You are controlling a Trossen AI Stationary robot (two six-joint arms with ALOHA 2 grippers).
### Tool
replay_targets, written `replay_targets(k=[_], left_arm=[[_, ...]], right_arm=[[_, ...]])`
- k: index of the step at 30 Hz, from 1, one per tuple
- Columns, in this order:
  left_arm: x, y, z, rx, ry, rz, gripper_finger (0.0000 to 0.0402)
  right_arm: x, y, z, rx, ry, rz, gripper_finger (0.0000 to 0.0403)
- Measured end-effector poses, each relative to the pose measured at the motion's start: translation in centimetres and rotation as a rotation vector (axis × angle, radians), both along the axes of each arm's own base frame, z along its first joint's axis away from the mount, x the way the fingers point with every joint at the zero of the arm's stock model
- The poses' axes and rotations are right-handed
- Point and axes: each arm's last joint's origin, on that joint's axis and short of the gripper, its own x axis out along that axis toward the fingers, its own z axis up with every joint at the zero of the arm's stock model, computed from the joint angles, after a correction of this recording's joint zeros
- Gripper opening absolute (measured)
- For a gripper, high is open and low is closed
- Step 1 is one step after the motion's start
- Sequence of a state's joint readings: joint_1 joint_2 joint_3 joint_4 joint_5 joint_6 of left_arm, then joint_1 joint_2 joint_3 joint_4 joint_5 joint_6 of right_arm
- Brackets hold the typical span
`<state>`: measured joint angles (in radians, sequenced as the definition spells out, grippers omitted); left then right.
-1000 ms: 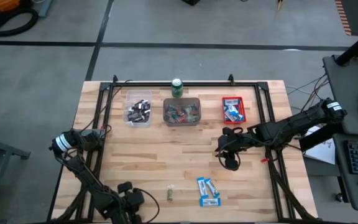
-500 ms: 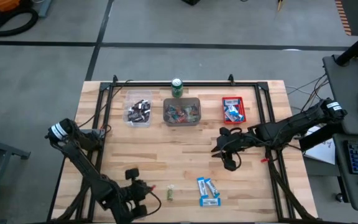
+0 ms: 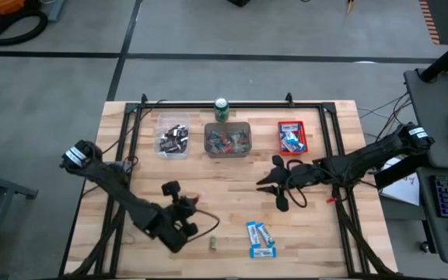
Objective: Organize candy in baskets
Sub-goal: Put the orange gummy into the black bin
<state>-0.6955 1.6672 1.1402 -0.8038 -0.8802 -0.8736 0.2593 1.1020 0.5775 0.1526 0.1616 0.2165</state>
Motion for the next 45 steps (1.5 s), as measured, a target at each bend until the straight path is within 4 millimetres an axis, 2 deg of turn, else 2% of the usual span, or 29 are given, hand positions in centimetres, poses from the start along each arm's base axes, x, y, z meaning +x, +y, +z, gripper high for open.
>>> replay_targets(k=[6,11,15,20,24,28,32,36,40,45], left_arm=[[2.0,2.3,0.4,0.078,0.042,-0.032,0.0000],[5.1,5.8,1.8,0.115,0.064,-0.137,0.0000],[7.2,10.4,3.0,0.128,0.083,-0.203,0.0000],[8.9,17.2,3.4,0.100,0.084,-0.210,0.0000],[9.2,22.5,3.0,0.075,0.093,-0.146,0.0000],[9.0,25.7,3.0,0.027,0.061,-0.141,0.0000],[8.9,25.9,3.1,-0.056,0.038,-0.238,0.0000],[8.7,24.6,3.0,-0.168,0.052,-0.376,0.0000],[8.5,21.9,2.2,-0.306,0.091,-0.408,0.0000],[8.2,16.6,0.7,-0.369,0.108,-0.485,0.0000]], right_arm=[[-0.5,-0.2,-1.7,0.021,-0.013,-0.010,0.0084],[-0.7,-0.2,-2.0,0.029,-0.005,-0.015,0.0077],[-0.7,-0.2,-2.0,0.028,-0.006,-0.011,0.0073],[-0.7,-0.2,-2.0,0.026,-0.005,-0.010,0.0076],[-0.7,-0.2,-2.0,0.024,-0.001,-0.009,0.0081],[-0.7,-0.2,-2.1,0.022,0.005,-0.008,0.0080],[-0.7,-0.2,-2.1,0.028,0.006,-0.011,0.0073],[-0.7,-0.2,-2.1,0.032,0.006,-0.013,0.0069],[-0.7,-0.2,-2.1,0.031,0.006,-0.013,0.0070],[-0.7,-0.2,-2.0,0.006,-0.009,0.000,0.0075]])
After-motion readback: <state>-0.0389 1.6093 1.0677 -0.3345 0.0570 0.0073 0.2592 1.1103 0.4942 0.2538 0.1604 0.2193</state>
